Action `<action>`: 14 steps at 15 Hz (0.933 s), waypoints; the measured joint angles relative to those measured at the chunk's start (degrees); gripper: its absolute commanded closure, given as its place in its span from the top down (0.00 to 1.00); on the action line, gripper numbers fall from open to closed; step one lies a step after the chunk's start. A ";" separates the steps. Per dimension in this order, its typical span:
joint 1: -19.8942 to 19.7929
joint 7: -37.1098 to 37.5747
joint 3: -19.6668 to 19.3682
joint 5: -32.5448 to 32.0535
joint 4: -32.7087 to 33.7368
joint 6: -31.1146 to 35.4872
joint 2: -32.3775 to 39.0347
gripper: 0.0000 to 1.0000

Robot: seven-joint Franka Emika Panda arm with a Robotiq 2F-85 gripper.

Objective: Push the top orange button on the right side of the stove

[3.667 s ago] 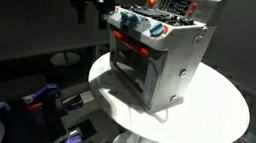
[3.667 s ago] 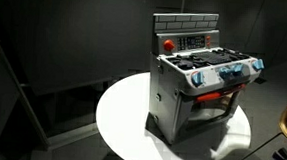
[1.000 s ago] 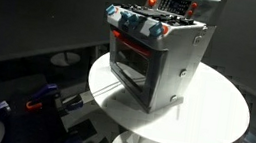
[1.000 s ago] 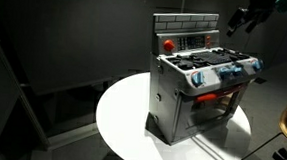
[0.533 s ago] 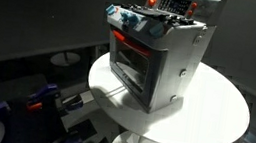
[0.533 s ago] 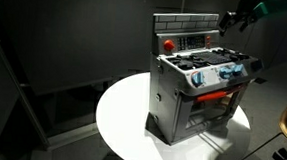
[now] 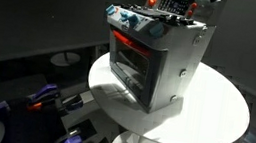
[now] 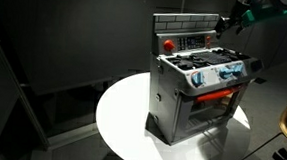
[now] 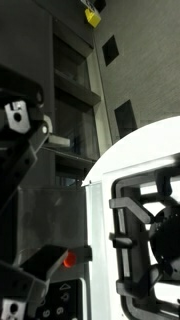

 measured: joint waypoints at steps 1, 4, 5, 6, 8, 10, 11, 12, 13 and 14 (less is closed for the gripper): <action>0.40 0.09 -0.48 0.00 0.52 0.00 0.67 1.00; 1.72 0.35 -1.71 0.00 1.77 0.00 2.27 1.00; 2.14 0.52 -2.00 0.00 2.11 0.00 2.66 1.00; 2.51 0.68 -2.23 0.00 2.38 0.00 2.99 1.00; 3.24 0.94 -2.68 0.00 2.92 0.00 3.58 1.00; 3.79 1.11 -3.03 0.00 3.55 0.00 4.24 1.00; 4.06 1.15 -3.24 0.00 3.82 0.00 4.55 1.00; 4.34 1.15 -3.49 0.00 4.10 0.00 4.84 1.00; 4.54 1.15 -3.69 0.00 4.37 0.00 5.11 1.00; 4.71 1.15 -3.88 0.00 4.65 0.00 5.36 1.00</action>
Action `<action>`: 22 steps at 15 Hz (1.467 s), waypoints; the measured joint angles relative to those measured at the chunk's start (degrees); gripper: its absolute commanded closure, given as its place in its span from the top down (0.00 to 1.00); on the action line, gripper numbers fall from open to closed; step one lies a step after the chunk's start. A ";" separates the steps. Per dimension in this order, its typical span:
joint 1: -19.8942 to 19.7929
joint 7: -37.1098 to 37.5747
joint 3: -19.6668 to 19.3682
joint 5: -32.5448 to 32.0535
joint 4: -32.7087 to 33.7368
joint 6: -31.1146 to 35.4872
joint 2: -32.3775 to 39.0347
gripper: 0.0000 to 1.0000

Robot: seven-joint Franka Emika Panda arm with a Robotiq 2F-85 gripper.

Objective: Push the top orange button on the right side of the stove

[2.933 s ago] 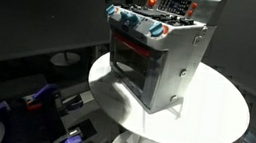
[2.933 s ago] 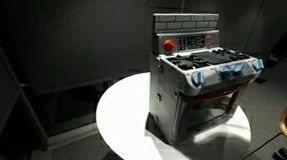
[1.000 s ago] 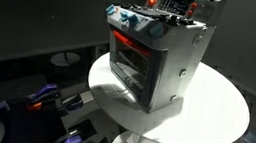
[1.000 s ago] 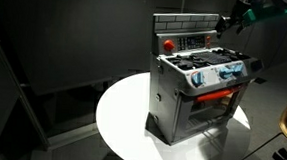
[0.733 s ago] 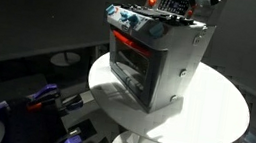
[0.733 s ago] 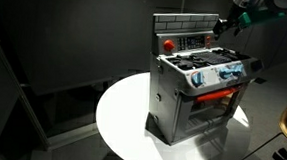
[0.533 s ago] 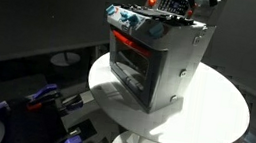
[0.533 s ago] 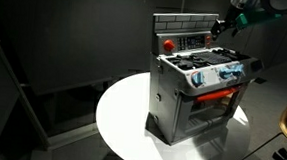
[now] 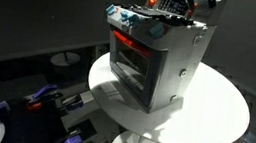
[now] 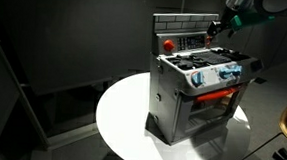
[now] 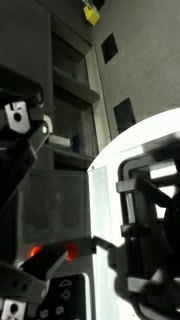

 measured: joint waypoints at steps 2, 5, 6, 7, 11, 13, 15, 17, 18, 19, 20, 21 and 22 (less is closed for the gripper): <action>0.32 0.00 -0.34 0.00 0.45 0.00 0.40 1.00; 0.54 0.00 -0.62 0.00 0.89 0.00 0.81 1.00; 0.66 0.00 -0.74 0.00 0.90 0.00 0.81 1.00; 0.75 0.00 -0.82 0.00 0.90 -0.04 0.78 1.00; 1.02 -0.85 -0.88 1.10 0.58 -1.63 -0.35 1.00; 1.15 -3.13 -0.75 3.78 -0.10 -3.33 -1.89 1.00; 1.16 -6.91 -0.38 7.71 -1.18 -5.90 -4.15 1.00; 1.16 -11.20 0.07 11.88 -2.44 -9.34 -6.89 1.00; 1.16 -13.03 0.27 13.48 -3.00 -11.33 -8.29 1.00; 1.16 -14.54 0.43 14.58 -3.39 -13.57 -9.66 1.00; 1.16 -15.98 0.59 15.46 -3.78 -16.12 -11.16 1.00; 1.16 -17.36 0.70 16.35 -4.13 -18.62 -12.57 1.00; 1.15 -18.87 0.77 17.29 -4.42 -21.35 -14.00 1.00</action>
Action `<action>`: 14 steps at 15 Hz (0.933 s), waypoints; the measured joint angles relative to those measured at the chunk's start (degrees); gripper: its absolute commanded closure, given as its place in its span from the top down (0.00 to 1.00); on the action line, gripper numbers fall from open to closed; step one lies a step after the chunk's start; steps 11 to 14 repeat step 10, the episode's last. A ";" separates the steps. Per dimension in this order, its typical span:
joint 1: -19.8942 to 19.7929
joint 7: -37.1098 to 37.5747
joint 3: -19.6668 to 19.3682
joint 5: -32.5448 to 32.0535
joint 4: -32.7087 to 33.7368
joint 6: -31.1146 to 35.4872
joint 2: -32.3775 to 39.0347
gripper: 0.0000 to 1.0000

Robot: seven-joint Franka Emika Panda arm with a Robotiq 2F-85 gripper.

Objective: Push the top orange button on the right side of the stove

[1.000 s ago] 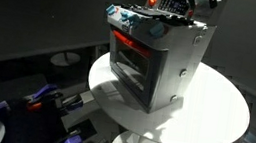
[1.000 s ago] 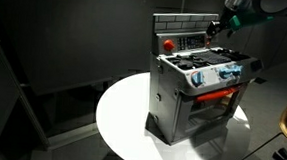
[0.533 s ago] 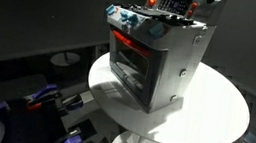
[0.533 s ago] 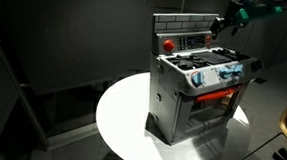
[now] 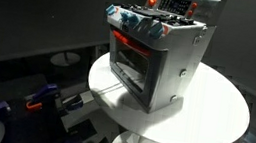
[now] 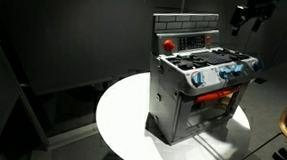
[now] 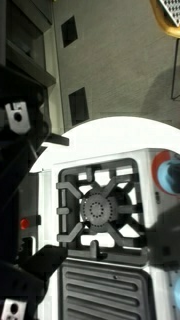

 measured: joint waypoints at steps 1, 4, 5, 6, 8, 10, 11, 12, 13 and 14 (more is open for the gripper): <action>0.00 -1.74 0.02 1.12 -0.22 -2.66 -1.39 1.00; -0.04 -7.31 0.01 4.99 -1.14 -9.57 -5.46 1.00; -0.06 -9.36 -0.03 6.39 -1.54 -11.52 -6.80 1.00; -0.06 -11.11 -0.08 7.48 -1.86 -13.25 -8.03 1.00; -0.10 -13.78 -0.17 8.95 -2.56 -16.43 -10.43 1.00; -0.22 -15.15 -0.22 9.17 -3.22 -18.64 -12.35 1.00; -0.22 -15.15 -0.22 9.17 -3.22 -18.64 -12.35 1.00; -0.22 -15.15 -0.22 9.17 -3.22 -18.64 -12.35 1.00; -0.22 -15.15 -0.22 9.17 -3.22 -18.64 -12.35 1.00; -0.22 -15.15 -0.22 9.17 -3.22 -18.64 -12.35 1.00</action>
